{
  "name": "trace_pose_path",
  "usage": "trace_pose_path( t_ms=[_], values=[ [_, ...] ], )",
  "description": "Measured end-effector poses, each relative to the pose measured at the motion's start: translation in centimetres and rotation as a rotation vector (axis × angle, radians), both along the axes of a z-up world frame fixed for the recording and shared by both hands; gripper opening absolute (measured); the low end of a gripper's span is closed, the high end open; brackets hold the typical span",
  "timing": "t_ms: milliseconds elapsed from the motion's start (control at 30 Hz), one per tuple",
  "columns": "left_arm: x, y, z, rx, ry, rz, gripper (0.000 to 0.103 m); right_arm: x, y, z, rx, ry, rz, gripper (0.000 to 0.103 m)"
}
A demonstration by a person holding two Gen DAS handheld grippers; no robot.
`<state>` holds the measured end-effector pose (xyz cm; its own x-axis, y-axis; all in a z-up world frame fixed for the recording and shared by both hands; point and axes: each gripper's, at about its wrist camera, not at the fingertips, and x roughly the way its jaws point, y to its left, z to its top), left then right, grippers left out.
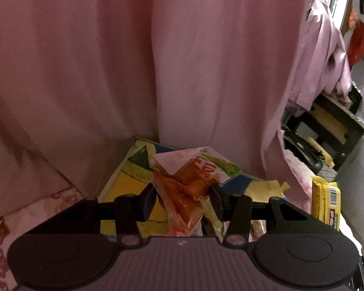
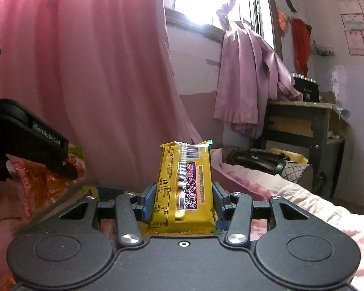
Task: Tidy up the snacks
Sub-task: 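Carry the fruit bag and wafer bar into the tray and open both tools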
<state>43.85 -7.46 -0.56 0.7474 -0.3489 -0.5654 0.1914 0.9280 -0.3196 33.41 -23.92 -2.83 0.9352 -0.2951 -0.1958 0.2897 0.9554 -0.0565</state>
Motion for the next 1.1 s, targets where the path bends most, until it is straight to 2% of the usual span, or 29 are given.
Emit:
trace_pose_path(
  t_ms=[233,400,533,767,1100],
  values=[
    [3.2,-2.3,-1.8,0.032,0.033,-0.019,0.052,3.2,-1.5,-2.1,0.058,0.057,0.004,0.05],
    [3.8,-4.3,-3.0,0.056,0.058,-0.053,0.052,4.3,-3.3,-3.1,0.133,0.105,-0.022,0.05],
    [4.2,-5.7,-4.0,0.071,0.077,-0.071,0.053,4.7,-4.1,-3.6,0.152,0.129,-0.023,0.05],
    [4.3,-7.2,-5.1,0.144,0.089,-0.084,0.053,5.4,-4.6,-4.7,0.178,0.184,-0.018,0.05],
    [4.3,-8.7,-5.2,0.219,0.095,-0.101,0.054,5.9,-4.7,-5.5,0.188,0.223,-0.018,0.054]
  ],
)
